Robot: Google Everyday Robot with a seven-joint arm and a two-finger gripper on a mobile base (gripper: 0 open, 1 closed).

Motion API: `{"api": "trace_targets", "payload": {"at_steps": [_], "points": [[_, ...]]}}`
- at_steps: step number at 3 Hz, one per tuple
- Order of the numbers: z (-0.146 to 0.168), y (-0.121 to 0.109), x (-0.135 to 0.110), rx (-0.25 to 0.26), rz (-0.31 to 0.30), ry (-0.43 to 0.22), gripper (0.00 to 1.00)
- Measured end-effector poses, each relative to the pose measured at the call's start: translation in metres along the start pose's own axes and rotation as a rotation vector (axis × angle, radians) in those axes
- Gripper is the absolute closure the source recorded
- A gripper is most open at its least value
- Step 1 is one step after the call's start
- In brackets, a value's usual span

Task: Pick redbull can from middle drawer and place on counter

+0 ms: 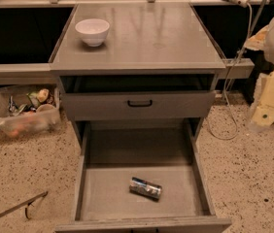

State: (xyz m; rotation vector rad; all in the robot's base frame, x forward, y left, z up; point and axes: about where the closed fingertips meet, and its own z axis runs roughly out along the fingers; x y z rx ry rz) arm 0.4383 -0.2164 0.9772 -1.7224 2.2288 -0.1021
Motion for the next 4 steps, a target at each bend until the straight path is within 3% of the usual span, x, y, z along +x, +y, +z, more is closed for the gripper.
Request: {"api": "trace_targets", "payload": {"at_steps": [1,2,4], "points": [[0.0,0.0,0.0,0.0,0.0,0.0,0.0],[0.026,0.003,0.006,0.005,0.002,0.045,0.0],[0.132,0.014,0.04,0.013,0.121,0.048,0.0]]}}
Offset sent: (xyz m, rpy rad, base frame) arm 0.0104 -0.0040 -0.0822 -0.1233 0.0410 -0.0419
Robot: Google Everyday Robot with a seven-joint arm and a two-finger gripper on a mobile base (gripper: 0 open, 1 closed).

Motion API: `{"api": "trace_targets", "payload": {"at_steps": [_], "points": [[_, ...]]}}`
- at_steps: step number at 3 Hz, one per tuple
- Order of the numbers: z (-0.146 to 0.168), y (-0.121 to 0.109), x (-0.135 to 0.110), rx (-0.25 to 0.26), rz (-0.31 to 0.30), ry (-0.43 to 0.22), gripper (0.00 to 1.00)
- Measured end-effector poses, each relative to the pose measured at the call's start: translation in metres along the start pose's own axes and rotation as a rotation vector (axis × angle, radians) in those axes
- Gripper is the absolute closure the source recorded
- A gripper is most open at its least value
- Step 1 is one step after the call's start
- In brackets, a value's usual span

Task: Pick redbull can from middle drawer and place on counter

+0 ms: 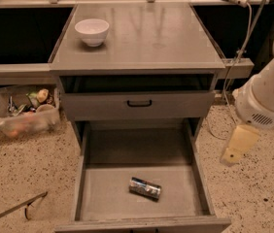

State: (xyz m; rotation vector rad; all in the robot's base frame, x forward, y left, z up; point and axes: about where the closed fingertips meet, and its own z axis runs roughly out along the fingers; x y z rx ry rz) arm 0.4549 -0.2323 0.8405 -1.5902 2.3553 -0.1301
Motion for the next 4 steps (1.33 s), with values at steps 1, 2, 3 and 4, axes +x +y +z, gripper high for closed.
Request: {"api": "trace_targets", "payload": {"at_steps": [1,2,3,4], "points": [[0.041,-0.001,0.012,-0.037,0.096,-0.059,0.0],[0.041,-0.001,0.012,-0.037,0.096,-0.059,0.0],[0.06,0.008,0.016,-0.039,0.094,-0.081,0.0],[0.107,0.034,0.022,-0.082,0.07,-0.125,0.0]]}}
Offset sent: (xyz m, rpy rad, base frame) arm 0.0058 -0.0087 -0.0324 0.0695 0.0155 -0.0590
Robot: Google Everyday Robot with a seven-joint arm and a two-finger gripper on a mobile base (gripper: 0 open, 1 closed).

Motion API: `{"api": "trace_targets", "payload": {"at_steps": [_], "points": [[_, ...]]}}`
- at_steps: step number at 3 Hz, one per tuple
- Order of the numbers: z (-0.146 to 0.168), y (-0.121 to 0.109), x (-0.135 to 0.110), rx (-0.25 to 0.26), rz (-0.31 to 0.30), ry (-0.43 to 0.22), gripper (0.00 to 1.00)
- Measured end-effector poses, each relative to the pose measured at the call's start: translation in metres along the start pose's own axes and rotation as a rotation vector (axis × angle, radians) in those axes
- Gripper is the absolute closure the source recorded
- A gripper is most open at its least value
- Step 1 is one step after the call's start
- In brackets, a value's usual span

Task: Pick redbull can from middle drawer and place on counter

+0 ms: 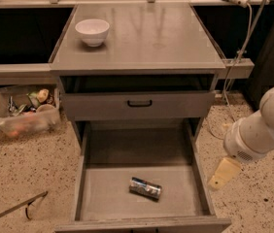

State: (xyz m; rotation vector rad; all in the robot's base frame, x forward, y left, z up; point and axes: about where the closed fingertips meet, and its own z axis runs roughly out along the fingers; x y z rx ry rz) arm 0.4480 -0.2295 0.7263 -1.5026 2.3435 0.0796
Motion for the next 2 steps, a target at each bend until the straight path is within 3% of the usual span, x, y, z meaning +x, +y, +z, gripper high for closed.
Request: {"api": "trace_targets", "payload": {"at_steps": [1,2], "points": [[0.058,0.035,-0.001,-0.063,-0.052,-0.058,0.0],[0.114,0.066,-0.006,-0.093,-0.095,-0.102,0.0]]}}
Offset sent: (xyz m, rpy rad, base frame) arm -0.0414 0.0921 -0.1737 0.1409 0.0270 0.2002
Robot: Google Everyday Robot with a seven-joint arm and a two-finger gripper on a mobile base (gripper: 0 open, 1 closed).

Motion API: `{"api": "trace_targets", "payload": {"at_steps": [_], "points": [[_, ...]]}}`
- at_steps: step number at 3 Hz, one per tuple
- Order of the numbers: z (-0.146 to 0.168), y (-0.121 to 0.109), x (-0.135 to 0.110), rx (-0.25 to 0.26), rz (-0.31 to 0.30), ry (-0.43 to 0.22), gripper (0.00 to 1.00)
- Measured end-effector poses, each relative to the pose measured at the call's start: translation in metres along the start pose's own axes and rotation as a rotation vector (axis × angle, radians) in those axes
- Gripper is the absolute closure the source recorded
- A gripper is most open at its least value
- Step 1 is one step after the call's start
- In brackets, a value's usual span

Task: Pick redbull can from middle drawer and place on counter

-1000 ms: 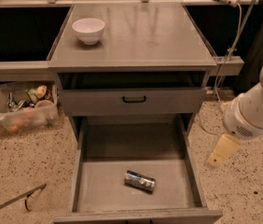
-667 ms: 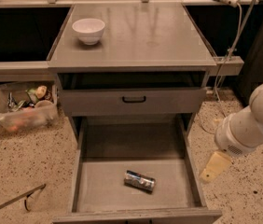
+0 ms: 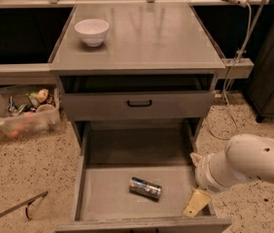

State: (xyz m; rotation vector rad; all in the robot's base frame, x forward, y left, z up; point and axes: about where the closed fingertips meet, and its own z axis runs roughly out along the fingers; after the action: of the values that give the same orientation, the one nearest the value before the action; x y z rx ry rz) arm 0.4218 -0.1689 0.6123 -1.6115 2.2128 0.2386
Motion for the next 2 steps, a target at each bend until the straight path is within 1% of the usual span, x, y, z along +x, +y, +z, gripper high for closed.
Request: {"api": "trace_targets", "payload": {"at_steps": [1,2], "points": [[0.0,0.0,0.0,0.0,0.0,0.0,0.0],[0.021,0.002,-0.006,-0.005,-0.013,-0.043,0.0]]}}
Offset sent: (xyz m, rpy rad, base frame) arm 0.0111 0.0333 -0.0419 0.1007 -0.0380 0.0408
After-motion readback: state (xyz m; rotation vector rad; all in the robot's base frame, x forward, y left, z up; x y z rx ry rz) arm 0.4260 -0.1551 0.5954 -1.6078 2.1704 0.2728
